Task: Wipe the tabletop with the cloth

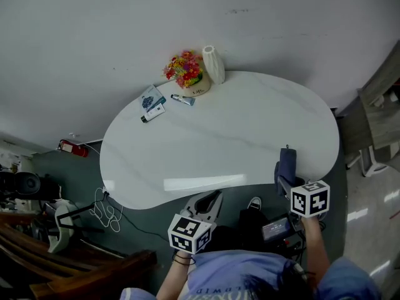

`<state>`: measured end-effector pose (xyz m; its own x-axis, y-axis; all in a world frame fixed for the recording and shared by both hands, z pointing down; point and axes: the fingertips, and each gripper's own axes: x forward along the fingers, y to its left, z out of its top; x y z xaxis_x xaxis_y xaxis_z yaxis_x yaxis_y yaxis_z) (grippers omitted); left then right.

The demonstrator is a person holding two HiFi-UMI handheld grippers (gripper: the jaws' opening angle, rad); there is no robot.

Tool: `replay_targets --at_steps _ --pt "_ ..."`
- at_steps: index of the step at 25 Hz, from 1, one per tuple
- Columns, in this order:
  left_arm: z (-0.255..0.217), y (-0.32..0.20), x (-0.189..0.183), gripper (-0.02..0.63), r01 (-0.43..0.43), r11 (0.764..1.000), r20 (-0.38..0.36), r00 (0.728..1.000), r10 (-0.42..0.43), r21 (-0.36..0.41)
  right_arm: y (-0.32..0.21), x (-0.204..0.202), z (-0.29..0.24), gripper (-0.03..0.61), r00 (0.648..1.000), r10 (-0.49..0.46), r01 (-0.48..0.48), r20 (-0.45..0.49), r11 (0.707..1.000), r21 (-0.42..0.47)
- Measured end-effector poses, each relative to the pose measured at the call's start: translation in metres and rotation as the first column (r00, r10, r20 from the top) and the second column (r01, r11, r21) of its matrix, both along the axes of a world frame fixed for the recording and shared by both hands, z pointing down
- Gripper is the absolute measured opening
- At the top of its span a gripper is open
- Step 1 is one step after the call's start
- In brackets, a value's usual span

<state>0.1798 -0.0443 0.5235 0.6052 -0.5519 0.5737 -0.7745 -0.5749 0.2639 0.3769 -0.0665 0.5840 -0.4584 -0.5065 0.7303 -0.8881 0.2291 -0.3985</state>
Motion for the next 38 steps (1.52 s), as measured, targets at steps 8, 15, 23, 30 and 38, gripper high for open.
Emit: replay_targets --at_steps 8,15,23,30,38 --pt "-0.030 0.017 -0.013 0.019 -0.045 0.995 -0.021 0.999 0.047 0.092 0.045 -0.044 -0.001 0.061 0.999 -0.002 0.003 0.033 0.999 -0.037" --pt "-0.044 0.065 -0.078 0.020 0.039 0.993 -0.036 0.999 -0.035 0.114 0.081 -0.104 -0.014 0.061 0.998 -0.022 0.023 0.053 1.000 -0.013" --pt "-0.047 0.131 -0.125 0.020 0.091 0.987 -0.067 0.994 -0.082 0.131 0.137 -0.138 -0.033 0.061 0.999 -0.012 0.010 0.052 0.999 0.043" --pt "-0.044 0.190 -0.139 0.020 0.086 0.985 -0.095 0.993 -0.073 0.148 0.200 -0.134 -0.038 0.061 0.996 0.071 -0.075 0.053 0.995 0.064" --pt "-0.029 0.249 -0.133 0.019 0.060 0.990 -0.129 0.991 -0.044 0.126 0.271 -0.138 -0.039 0.061 0.996 0.078 -0.080 0.037 0.994 0.070"
